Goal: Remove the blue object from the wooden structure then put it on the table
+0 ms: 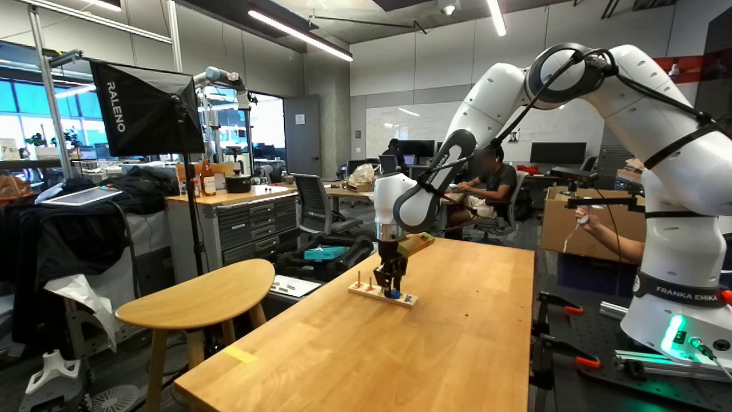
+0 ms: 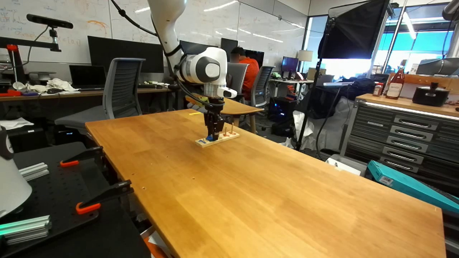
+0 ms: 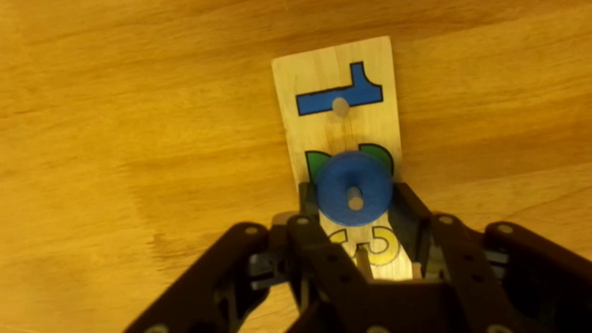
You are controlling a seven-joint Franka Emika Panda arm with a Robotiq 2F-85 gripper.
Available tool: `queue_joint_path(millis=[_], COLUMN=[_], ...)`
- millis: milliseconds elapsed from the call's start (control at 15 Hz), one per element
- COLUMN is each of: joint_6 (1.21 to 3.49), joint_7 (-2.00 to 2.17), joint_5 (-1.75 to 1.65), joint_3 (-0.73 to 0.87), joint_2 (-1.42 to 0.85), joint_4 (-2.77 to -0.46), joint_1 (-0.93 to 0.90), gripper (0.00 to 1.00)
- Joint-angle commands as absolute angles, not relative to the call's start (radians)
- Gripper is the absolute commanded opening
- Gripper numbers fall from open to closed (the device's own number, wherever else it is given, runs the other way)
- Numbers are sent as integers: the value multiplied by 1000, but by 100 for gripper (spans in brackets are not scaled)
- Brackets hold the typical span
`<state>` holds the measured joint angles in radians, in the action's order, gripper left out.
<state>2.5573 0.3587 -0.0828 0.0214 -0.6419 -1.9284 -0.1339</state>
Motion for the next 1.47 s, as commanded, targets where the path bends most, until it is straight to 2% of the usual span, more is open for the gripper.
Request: queue_joint_path(millis=[0, 733, 1333, 1400], joint_6=[2571, 2562, 2633, 2629], joint_7=[322, 345, 371, 370], joint_5=[-33, -21, -47, -46], joint_3=[17, 35, 175, 178], joint_2=[-670, -522, -605, -605], joint_4=[-1899, -1967, -2020, -2022], joint_1=[-120, -120, -65, -60], gripper=[18, 18, 18, 68])
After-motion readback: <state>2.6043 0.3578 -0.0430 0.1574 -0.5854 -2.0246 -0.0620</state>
